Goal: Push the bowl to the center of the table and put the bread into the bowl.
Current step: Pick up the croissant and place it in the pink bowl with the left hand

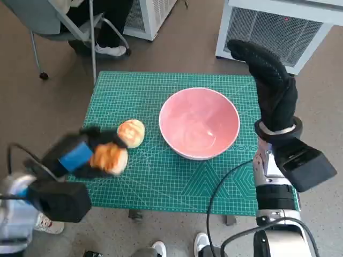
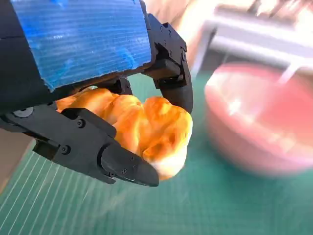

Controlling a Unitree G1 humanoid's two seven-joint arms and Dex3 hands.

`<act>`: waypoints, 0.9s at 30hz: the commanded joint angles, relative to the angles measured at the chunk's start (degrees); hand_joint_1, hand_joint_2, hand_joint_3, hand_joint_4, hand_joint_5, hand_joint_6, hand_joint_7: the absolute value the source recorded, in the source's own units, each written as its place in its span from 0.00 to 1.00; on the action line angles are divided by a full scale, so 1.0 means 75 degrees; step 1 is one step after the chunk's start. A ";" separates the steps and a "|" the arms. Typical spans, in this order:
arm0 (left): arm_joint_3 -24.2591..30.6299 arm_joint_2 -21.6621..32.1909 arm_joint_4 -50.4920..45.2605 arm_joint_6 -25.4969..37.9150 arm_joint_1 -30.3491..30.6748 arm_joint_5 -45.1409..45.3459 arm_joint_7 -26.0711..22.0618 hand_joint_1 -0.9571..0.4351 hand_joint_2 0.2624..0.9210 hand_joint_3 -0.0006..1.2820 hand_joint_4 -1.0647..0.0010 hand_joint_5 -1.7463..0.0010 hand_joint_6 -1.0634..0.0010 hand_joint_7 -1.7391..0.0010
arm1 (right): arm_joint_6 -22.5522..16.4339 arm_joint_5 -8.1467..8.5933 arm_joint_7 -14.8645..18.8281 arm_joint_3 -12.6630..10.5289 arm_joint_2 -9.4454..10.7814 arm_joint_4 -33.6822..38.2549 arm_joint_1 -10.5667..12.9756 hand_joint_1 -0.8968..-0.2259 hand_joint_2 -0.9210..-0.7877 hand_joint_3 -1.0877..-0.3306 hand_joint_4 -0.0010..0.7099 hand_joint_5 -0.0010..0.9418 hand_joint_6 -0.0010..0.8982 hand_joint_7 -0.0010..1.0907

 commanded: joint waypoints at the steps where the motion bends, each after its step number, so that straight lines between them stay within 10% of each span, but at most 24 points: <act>1: -0.0243 -0.0510 -0.0265 0.0173 -0.1117 -0.0160 0.0169 0.69 1.00 0.12 0.49 0.28 0.46 0.25 | 0.0042 -0.0062 0.0023 -0.0022 -0.0065 0.0082 0.0099 0.55 0.00 0.30 0.23 0.14 0.00 0.47; 27: -0.2925 -0.3218 0.5804 -0.1570 -0.5594 0.1572 0.1160 0.69 1.00 0.10 0.43 0.30 0.46 0.28 | 0.0033 -0.0084 -0.0020 -0.0013 -0.0121 -0.0068 0.0181 0.54 0.00 0.28 0.20 0.18 0.00 0.47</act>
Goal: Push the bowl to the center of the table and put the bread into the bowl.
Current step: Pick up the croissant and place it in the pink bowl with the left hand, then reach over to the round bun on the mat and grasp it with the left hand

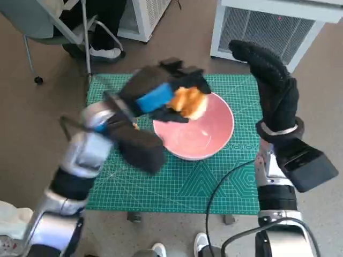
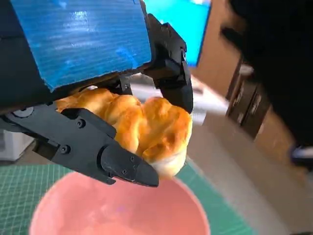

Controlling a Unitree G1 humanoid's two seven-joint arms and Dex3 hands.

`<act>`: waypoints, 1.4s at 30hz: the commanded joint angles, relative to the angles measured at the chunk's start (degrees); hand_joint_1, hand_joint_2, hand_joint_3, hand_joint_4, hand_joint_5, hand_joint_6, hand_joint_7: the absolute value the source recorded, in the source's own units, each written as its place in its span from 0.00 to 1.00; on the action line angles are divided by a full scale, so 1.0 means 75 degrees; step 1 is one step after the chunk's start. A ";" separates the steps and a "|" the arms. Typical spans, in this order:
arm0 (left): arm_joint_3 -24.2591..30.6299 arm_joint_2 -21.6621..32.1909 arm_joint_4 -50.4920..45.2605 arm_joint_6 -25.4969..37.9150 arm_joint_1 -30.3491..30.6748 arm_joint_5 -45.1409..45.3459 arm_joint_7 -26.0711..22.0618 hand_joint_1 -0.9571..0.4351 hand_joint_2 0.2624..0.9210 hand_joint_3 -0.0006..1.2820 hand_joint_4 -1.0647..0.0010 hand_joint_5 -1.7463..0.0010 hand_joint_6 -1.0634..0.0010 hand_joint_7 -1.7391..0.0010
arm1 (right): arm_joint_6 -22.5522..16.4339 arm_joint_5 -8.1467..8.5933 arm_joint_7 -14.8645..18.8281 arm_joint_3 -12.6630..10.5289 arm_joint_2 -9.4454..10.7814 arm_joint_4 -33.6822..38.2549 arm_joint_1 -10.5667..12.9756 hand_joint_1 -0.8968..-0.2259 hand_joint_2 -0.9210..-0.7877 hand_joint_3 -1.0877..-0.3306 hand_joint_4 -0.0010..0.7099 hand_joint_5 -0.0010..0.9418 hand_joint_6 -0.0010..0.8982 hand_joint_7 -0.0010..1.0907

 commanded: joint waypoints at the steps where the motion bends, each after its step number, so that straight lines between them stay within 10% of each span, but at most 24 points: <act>1: -0.0214 -0.0303 0.1028 0.0006 -0.0440 0.0157 0.0057 0.69 1.00 0.10 0.43 0.30 0.47 0.28 | 0.0077 -0.0084 -0.0031 -0.0012 -0.0043 -0.0090 0.0196 0.54 0.00 0.28 0.20 0.18 0.00 0.47; 9: -0.0477 -0.0632 0.2298 0.0030 -0.0763 0.0300 -0.0038 0.64 1.00 0.16 0.50 0.35 0.55 0.21 | 0.0139 -0.0240 -0.0235 -0.0029 -0.0060 -0.0345 0.0297 0.54 0.00 0.27 0.04 0.42 0.00 0.47; 11: -0.0561 -0.0623 0.2391 0.0157 -0.0788 0.0320 -0.0302 0.62 0.96 0.12 0.61 0.71 0.59 0.58 | 0.0158 -0.0305 -0.0304 -0.0027 -0.0060 -0.0424 0.0331 0.55 0.00 0.27 0.02 0.44 0.00 0.47; 17: -0.0587 -0.0531 0.2212 0.0880 -0.0796 0.0088 -0.1461 0.49 0.99 0.04 0.94 0.97 0.74 0.94 | 0.0170 -0.0485 -0.0497 -0.0037 -0.0055 -0.0535 0.0394 0.56 0.00 0.26 0.00 0.45 0.00 0.47; 42: 0.1162 0.1467 0.0174 -0.0009 0.0862 -0.0830 -0.1330 0.35 1.00 0.04 0.96 0.99 0.78 0.99 | 0.0214 -0.0403 -0.0507 0.0043 0.0026 -0.0546 0.0438 0.54 0.00 0.27 0.00 0.46 0.00 0.46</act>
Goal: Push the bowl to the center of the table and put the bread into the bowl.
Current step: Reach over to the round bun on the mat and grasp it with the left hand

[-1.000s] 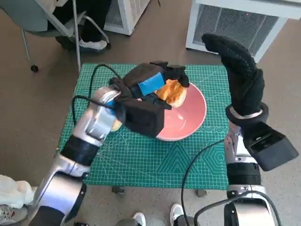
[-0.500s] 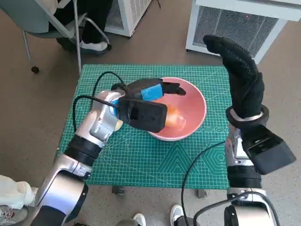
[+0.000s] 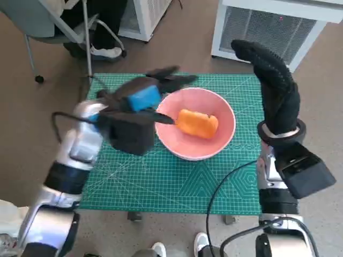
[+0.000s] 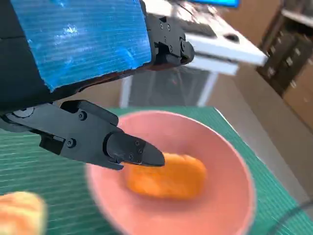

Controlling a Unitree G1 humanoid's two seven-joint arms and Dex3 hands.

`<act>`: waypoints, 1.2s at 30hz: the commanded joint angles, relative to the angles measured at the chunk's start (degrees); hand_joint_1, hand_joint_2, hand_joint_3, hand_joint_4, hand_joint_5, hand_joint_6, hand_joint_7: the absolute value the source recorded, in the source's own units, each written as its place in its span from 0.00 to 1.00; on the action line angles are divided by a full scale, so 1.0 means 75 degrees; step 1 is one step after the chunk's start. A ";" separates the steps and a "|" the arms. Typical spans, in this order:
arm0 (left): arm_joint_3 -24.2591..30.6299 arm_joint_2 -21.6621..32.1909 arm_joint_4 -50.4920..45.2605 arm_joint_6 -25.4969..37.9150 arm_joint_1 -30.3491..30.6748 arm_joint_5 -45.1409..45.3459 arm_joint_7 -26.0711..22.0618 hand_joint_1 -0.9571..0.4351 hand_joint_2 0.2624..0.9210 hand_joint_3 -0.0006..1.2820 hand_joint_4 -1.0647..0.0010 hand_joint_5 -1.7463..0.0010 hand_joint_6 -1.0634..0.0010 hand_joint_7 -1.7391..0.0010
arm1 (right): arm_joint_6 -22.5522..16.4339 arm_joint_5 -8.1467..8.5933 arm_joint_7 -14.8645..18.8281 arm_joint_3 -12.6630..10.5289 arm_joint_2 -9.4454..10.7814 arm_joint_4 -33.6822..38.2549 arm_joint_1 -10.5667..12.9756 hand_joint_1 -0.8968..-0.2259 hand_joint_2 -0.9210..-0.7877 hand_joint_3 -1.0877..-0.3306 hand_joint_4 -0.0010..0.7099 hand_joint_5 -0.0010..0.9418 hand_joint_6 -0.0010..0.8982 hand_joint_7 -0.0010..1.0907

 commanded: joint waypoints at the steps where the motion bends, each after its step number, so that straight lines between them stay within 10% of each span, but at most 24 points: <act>1: 0.0381 0.0492 -0.0108 -0.0079 0.0308 -0.0175 0.0086 0.35 1.00 0.05 0.95 0.99 0.78 0.99 | 0.0105 0.0141 0.0082 0.0028 0.0020 0.0017 0.0186 0.54 0.00 0.27 0.00 0.46 0.00 0.46; 36: -0.0177 0.0790 0.1828 0.0938 0.0456 0.0668 0.0420 0.43 0.94 0.00 0.81 0.99 0.66 0.96 | 0.0214 0.0789 0.0823 -0.0017 -0.0003 0.0387 -0.0035 0.54 0.00 0.30 0.00 0.49 0.00 0.46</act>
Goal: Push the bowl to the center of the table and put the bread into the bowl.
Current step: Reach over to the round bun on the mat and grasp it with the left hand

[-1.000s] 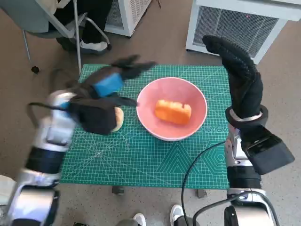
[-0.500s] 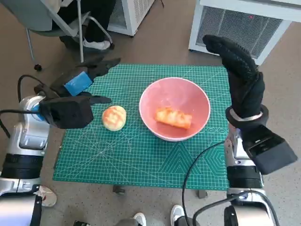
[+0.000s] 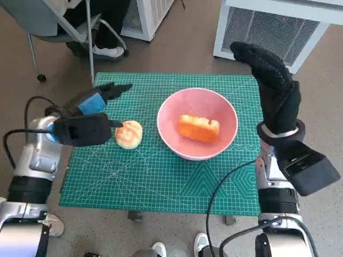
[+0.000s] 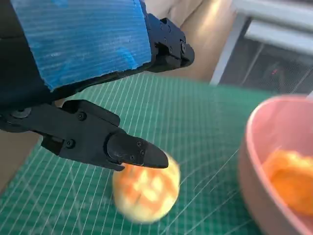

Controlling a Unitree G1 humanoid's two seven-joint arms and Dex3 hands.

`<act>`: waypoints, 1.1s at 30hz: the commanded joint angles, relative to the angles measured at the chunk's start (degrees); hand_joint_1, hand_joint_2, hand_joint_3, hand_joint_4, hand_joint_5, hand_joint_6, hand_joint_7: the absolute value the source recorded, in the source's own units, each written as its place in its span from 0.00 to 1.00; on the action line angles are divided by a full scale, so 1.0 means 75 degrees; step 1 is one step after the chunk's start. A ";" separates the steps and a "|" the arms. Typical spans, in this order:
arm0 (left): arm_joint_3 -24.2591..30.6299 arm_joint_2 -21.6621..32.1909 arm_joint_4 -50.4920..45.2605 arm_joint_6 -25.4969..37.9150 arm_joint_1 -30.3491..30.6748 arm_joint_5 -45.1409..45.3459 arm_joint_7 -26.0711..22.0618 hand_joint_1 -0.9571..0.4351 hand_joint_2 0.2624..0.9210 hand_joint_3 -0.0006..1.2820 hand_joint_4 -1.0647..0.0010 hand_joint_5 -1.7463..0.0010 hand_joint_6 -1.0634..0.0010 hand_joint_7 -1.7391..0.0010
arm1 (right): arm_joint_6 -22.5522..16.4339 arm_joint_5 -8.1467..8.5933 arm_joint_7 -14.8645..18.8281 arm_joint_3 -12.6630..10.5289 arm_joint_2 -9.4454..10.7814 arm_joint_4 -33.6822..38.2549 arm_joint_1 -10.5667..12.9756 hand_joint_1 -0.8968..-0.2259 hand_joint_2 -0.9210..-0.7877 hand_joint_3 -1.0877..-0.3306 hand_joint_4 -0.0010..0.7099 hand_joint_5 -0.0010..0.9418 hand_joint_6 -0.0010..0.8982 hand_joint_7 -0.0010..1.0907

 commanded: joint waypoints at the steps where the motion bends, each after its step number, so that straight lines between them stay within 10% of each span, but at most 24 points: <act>1: -0.0269 -0.0214 0.0466 0.0203 -0.0330 0.0189 0.0038 0.44 0.93 0.00 0.80 0.99 0.66 0.95 | 0.0132 0.0154 0.0179 -0.0029 -0.0013 0.0113 0.0049 0.54 0.00 0.30 0.00 0.48 0.00 0.46; 23: -0.1197 -0.1126 0.2641 0.0429 -0.1127 0.0663 0.0343 0.50 0.94 0.00 0.52 0.97 0.48 0.87 | 0.0087 -0.0145 -0.0077 -0.0042 -0.0028 -0.0192 0.0158 0.56 0.00 0.28 0.00 0.48 0.00 0.48; 27: -0.1291 -0.1184 0.2867 0.0362 -0.1157 0.0724 0.0544 0.55 0.96 0.00 0.35 0.97 0.48 0.68 | 0.0080 -0.0214 -0.0135 -0.0041 -0.0020 -0.0211 0.0172 0.56 0.00 0.27 0.00 0.48 0.00 0.48; 29: -0.1314 -0.1189 0.2940 0.0314 -0.1160 0.0741 0.0631 0.48 0.99 0.08 0.25 0.94 0.47 0.42 | 0.0094 -0.0218 -0.0147 -0.0032 -0.0023 -0.0232 0.0183 0.56 0.00 0.27 0.00 0.48 0.00 0.48; 33: -0.1344 -0.1167 0.3011 0.0240 -0.1168 0.0767 0.0720 0.63 1.00 0.07 0.35 0.50 0.44 0.32 | 0.0089 -0.0229 -0.0172 -0.0022 -0.0019 -0.0261 0.0208 0.57 0.00 0.27 0.00 0.48 0.00 0.48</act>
